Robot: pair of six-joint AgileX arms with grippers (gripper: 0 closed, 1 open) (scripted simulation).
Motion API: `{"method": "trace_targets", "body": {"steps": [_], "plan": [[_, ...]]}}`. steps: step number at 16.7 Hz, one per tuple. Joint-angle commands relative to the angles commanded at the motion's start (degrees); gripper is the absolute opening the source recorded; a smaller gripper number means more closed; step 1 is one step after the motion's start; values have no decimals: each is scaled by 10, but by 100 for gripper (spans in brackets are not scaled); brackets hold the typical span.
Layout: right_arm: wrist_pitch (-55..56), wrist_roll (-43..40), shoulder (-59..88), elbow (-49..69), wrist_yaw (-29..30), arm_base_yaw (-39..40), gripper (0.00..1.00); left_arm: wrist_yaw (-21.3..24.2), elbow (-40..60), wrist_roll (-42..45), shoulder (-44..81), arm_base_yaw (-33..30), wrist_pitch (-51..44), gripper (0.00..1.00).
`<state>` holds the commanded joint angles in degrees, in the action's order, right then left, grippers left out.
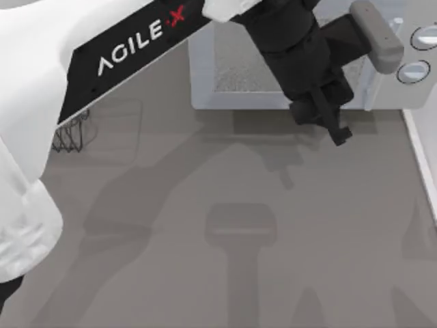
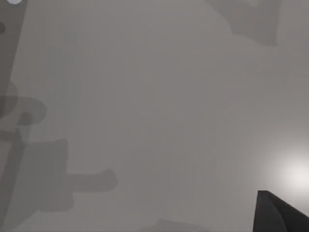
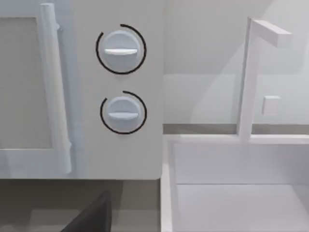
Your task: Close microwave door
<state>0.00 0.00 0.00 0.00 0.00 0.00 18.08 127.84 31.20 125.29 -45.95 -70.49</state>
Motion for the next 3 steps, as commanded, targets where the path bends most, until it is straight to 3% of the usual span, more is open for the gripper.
{"method": "trace_targets", "body": {"steps": [3], "plan": [[0,0,0,0,0,0,100,-6,16,1,-5,3,12,0]]}}
